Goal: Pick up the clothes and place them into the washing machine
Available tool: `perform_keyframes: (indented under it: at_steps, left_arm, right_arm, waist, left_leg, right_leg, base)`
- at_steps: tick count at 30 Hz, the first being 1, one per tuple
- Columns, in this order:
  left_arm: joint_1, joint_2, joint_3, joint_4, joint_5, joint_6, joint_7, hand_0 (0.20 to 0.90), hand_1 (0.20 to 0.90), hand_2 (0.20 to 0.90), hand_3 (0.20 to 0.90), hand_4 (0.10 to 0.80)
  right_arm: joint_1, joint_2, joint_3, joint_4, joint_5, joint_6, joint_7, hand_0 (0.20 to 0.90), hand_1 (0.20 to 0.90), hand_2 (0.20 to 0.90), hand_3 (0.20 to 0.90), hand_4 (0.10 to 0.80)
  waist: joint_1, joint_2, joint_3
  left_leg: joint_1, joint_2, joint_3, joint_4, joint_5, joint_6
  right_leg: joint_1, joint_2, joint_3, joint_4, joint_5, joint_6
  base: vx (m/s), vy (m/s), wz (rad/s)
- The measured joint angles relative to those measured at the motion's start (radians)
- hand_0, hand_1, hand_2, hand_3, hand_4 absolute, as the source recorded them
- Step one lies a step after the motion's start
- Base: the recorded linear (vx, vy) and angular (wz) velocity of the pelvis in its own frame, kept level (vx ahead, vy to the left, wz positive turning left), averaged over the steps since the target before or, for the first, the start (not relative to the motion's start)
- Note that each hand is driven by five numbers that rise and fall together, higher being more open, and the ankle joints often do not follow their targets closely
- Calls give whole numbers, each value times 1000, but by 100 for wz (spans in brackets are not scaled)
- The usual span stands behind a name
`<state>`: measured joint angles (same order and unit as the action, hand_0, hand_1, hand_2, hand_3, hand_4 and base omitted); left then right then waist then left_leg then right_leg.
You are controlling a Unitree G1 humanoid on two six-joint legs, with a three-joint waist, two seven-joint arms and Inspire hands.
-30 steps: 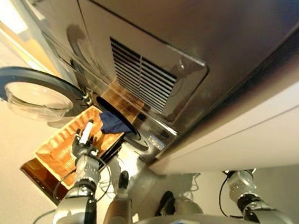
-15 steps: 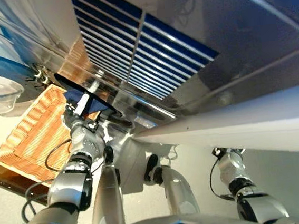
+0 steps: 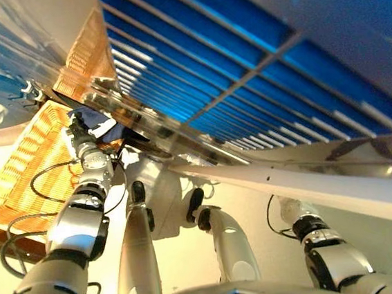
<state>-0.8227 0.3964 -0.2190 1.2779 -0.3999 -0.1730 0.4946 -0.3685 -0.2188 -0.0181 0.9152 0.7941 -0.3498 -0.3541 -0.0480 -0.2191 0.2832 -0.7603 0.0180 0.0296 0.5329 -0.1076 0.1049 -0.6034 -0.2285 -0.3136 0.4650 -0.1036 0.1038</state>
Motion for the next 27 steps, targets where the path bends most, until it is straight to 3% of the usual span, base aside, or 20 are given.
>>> perform_keyframes:
  at_steps: [4, 6, 15, 27]
  left_arm:
    - [-1, 0, -1, 0, 23, 6, 31, 900, 900, 900, 900, 800]
    - [-2, 2, -40, 0, 92, 23, 81, 900, 900, 900, 900, 800]
    - [2, 8, -49, -12, 264, 56, 250, 900, 900, 900, 900, 800]
    - [25, 11, -119, -12, 374, 59, 269, 900, 900, 900, 900, 800]
  right_arm:
    - [-2, 3, 18, 0, 0, -15, -20, 900, 900, 900, 900, 800]
    - [4, 5, 29, -15, -4, -31, -35, 900, 900, 900, 900, 800]
    - [26, 10, 80, -68, -23, -76, -81, 900, 900, 900, 900, 800]
    - [24, 9, 107, -72, -53, -90, -83, 900, 900, 900, 900, 800]
  waist:
    - [-1, -1, 0]
    - [-1, -1, 0]
    - [-17, -2, 0]
    - [-17, -2, 0]
  left_leg:
    - [-2, 0, 4, 4, -13, 2]
    - [-15, 1, 3, 9, -17, -5]
    - [-46, 0, 6, 21, -15, 0]
    - [-45, 0, 5, 21, -13, 3]
  right_leg:
    - [-1, -2, 1, -3, 4, 3]
    - [-12, -1, 1, -8, 5, 4]
    - [-33, -1, 3, -16, 25, 6]
    - [-33, 1, 3, -15, 27, 8]
  base:
    - [1, 5, -2]
    - [0, 0, 0]
    - [0, 4, -2]
    - [0, 0, 0]
